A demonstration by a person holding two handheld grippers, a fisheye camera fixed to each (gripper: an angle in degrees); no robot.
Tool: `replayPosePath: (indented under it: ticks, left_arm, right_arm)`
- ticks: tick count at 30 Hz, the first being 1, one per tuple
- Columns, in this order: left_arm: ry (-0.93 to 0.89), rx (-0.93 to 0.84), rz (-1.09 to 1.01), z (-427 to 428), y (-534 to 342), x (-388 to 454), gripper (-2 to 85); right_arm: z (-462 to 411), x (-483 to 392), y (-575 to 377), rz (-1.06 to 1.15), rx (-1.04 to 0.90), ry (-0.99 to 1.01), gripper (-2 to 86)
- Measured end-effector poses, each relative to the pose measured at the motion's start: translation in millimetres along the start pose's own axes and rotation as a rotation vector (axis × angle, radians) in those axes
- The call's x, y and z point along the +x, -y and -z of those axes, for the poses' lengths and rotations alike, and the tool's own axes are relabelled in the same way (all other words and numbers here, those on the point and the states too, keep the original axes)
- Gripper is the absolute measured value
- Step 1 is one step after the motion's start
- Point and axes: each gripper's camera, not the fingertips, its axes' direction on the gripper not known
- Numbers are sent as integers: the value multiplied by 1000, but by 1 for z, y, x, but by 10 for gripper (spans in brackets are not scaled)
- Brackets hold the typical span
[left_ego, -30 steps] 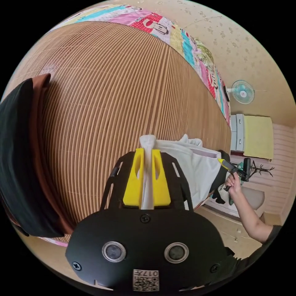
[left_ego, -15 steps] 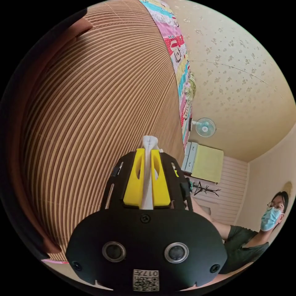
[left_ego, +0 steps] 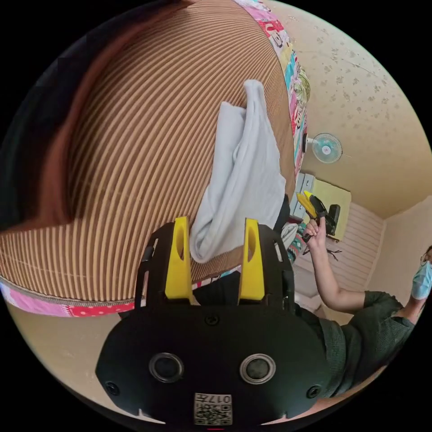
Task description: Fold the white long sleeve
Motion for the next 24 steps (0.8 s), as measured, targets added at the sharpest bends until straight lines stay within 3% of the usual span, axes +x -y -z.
replayPosePath:
  ticks: [3, 9, 17, 22, 24]
  left_arm:
    - [-97, -16, 62, -17, -18, -27, 138]
    - [-102, -67, 54, -29, -27, -31, 58]
    - [57, 26, -119, -14, -59, 59, 50]
    - [210, 78, -220, -23, -77, 112, 58]
    - [189, 107, -268, -15, -90, 120, 87]
  right_arm:
    - [-38, -42, -1, 59, -128, 99, 104]
    - [-121, -158, 2, 253, -403, 165, 149]
    - [-205, -278, 32, 401, -661, -172, 219]
    - [-248, -300, 15, 671, -794, -687, 108]
    - [-228, -287, 19, 675, -763, -620, 95]
